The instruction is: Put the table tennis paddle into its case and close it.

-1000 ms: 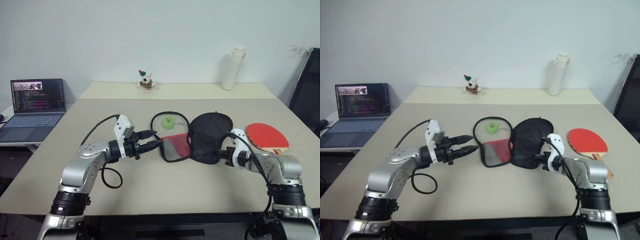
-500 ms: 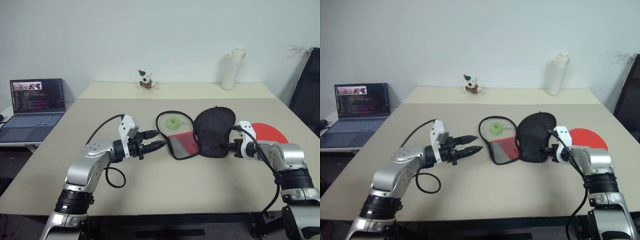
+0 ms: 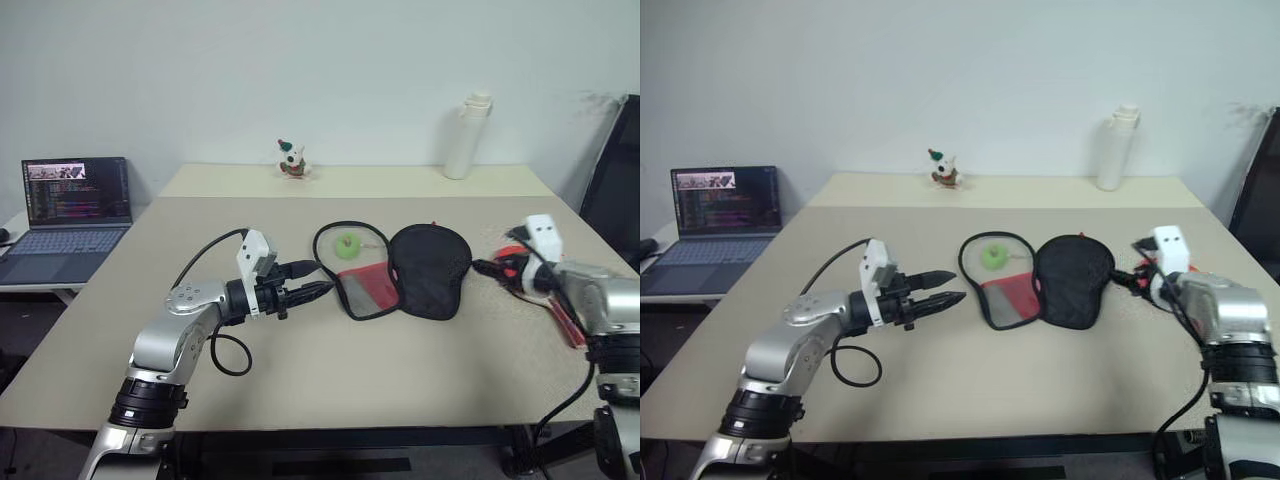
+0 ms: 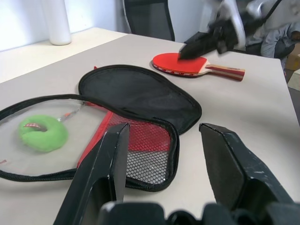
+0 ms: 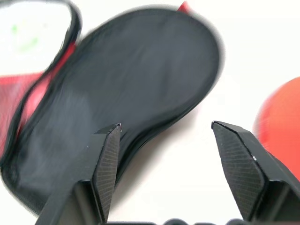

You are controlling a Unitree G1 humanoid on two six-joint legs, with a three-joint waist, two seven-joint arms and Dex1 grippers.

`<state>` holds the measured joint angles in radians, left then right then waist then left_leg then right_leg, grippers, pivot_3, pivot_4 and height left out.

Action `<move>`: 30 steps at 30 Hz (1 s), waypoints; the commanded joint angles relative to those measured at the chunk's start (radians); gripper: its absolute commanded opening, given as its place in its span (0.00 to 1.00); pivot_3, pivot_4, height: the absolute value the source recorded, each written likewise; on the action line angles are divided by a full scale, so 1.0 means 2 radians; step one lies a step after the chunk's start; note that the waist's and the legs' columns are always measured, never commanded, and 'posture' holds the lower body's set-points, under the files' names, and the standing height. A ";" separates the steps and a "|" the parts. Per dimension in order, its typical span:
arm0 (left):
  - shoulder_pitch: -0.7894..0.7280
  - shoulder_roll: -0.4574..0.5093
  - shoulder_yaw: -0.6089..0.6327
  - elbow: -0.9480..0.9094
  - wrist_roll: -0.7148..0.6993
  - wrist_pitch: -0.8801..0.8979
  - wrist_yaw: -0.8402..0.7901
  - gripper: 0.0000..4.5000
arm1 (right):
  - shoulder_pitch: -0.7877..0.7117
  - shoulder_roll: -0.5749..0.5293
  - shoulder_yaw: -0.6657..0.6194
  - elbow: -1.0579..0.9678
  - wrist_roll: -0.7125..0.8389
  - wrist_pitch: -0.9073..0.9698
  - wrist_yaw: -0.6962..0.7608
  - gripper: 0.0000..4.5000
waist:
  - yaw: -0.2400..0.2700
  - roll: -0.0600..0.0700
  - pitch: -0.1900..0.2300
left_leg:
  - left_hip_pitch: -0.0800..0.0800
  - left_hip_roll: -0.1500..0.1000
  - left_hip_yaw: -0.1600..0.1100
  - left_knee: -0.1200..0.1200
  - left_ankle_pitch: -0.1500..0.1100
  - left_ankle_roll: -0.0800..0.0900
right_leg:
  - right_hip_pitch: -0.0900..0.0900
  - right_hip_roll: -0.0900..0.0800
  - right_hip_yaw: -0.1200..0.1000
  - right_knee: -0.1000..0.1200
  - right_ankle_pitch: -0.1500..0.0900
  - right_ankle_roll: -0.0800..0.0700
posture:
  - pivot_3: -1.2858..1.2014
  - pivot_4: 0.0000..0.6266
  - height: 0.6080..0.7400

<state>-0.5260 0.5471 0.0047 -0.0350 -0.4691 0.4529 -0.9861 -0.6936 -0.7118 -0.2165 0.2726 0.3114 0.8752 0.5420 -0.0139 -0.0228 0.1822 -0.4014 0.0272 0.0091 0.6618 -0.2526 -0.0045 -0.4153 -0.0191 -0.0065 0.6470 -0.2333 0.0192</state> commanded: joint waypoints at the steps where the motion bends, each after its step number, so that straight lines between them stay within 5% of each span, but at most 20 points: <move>1: -0.021 0.000 -0.004 -0.005 0.000 -0.011 -0.011 0.57 | 0.041 -0.030 -0.043 -0.015 -0.021 -0.022 -0.036 0.99 | 0.004 0.000 0.000 | 0.000 0.000 0.000 0.000 0.000 0.000 | 0.000 0.000 0.000 0.000 0.000 0.000 | 0.52 0.24 1.00; 11: -0.059 -0.005 -0.024 0.034 0.014 -0.028 -0.042 0.57 | 0.109 -0.026 -0.079 0.000 -0.024 -0.014 -0.075 0.99 | -0.001 0.000 0.000 | 0.001 0.000 0.002 0.000 0.000 0.000 | 0.000 0.001 0.002 0.001 0.000 0.000 | 0.52 0.24 1.00; 28: -0.066 0.002 -0.022 0.043 0.024 -0.031 -0.055 0.57 | 0.021 -0.020 -0.015 0.244 -0.066 -0.136 -0.041 0.99 | -0.009 0.000 0.000 | 0.002 0.000 0.004 0.000 0.000 0.000 | 0.000 0.001 0.007 0.000 0.000 0.001 | 0.52 0.24 1.00; 30: -0.063 0.004 -0.020 0.040 0.024 -0.030 -0.054 0.57 | 0.015 -0.020 -0.010 0.264 -0.071 -0.149 -0.040 0.87 | -0.009 0.000 0.000 | 0.002 0.000 0.005 0.000 0.000 0.000 | 0.000 0.001 0.008 0.000 0.001 0.002 | 0.52 0.24 1.00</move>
<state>-0.6434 0.5385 -0.0563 0.0833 -0.4198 0.4034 -1.0934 -0.6592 -0.7443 -0.2440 0.7637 0.1976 0.6013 0.4710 -0.0315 -0.0228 0.1822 -0.3963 0.0267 0.0206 0.6626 -0.2526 -0.0045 -0.4146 -0.0177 0.0105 0.6479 -0.2311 0.0236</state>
